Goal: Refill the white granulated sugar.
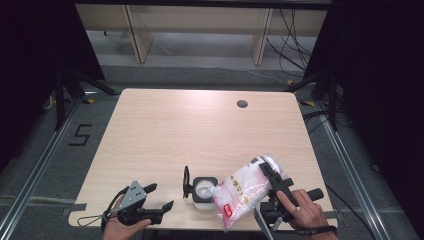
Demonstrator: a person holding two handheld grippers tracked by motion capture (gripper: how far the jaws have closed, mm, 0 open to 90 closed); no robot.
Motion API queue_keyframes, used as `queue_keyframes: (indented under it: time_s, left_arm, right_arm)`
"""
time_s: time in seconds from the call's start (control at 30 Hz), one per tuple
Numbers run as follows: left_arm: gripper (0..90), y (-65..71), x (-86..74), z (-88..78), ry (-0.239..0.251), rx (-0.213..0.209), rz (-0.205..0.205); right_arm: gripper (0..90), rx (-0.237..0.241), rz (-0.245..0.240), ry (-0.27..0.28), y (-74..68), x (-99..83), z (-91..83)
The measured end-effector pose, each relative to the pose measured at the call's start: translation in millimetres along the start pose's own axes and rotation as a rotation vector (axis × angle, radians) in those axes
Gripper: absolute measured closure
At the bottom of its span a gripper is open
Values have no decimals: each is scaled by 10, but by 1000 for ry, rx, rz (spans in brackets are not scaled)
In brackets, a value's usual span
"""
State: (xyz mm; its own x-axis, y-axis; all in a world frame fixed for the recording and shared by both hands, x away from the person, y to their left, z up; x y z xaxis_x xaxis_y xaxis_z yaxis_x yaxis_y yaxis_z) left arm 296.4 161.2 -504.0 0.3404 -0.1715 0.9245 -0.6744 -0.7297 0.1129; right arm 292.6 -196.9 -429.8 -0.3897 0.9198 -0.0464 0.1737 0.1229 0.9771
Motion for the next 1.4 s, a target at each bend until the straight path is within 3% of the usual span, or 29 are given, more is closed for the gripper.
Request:
queue_keyframes:
  time_s: [0.07,0.1,0.13,0.2,0.27,0.4,0.53,0.57,0.7,0.73,0.87,0.93,0.97,1.1,1.17,1.23,1.27,1.4]
  left_arm:
    - [176,4,-1,-3,-4,5,-3]
    - [175,6,-1,-1,-2,6,-6]
    - [175,6,-1,1,1,5,-7]
    - [175,5,0,0,1,5,-6]
    - [175,5,-1,0,1,5,-6]
    - [175,6,-1,2,1,3,-5]
    - [175,4,1,-1,4,5,-7]
    - [175,4,2,-2,3,6,-6]
    - [175,7,1,-1,1,5,-5]
    - [175,6,1,-1,0,5,-5]
    - [175,5,1,-1,2,7,-6]
    - [175,6,2,-1,0,7,-5]
    - [175,6,2,-1,0,7,-5]
    - [175,5,1,-1,3,7,-6]
    - [175,5,2,-4,2,7,-5]
    - [175,4,3,-3,4,7,-6]
    - [175,4,3,-3,3,7,-5]
    - [175,5,3,-4,3,7,-5]
  right_arm:
    - [416,-4,-24,7,23,5,2]
    - [417,-4,-23,6,21,5,1]
    - [417,-5,13,-2,-8,2,-6]
    - [417,-7,-10,2,7,17,-5]
    - [417,-6,14,2,-14,19,-3]
    - [417,2,8,2,-17,29,0]
    - [417,-12,-42,18,20,51,6]
    - [417,1,-17,17,-3,49,10]
    - [417,-11,-9,33,-12,52,19]
    - [417,-10,16,19,-31,48,10]
    - [418,-6,-23,22,9,57,9]
    - [418,-6,3,14,-5,53,3]
    - [418,-11,-26,23,20,59,5]
    - [418,-3,30,13,-27,48,4]
    - [418,-12,-36,28,22,58,13]
    - [419,-2,24,4,-32,46,0]
    - [419,-1,29,3,-35,45,-1]
    - [420,-9,-19,22,4,49,12]
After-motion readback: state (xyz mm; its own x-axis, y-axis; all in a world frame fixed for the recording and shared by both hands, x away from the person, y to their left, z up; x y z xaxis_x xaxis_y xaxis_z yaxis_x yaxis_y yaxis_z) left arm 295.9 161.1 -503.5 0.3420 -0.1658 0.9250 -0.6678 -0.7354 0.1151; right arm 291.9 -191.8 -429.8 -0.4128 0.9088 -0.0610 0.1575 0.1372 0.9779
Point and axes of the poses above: each handheld gripper's, and its own axes: z roughly forward along the jaws, x roughly out of its top, y roughly to its right, the point moved 3 cm from there along z, roughly forward along the jaws, and after that the axes turned 6 degrees about y, right-handed, at the moved point
